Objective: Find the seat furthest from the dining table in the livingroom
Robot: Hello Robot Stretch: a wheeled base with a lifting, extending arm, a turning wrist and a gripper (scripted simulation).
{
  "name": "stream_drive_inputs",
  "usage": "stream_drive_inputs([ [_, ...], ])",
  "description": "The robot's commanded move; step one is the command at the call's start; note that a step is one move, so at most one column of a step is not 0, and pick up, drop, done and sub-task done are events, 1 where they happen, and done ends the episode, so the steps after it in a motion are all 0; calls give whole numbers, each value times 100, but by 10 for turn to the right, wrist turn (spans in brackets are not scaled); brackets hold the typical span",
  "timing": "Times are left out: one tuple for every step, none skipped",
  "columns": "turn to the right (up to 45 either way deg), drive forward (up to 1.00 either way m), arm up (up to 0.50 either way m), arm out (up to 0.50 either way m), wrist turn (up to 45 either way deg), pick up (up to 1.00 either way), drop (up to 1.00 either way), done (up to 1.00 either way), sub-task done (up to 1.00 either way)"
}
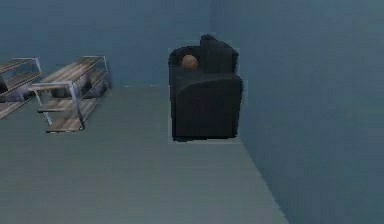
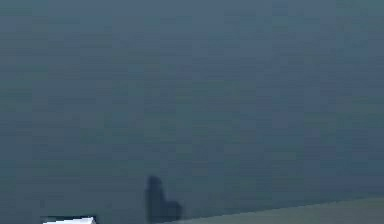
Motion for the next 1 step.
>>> stream_drive_inputs([
  [0, 100, 0, 0, 0, 0, 0, 0, 0],
])
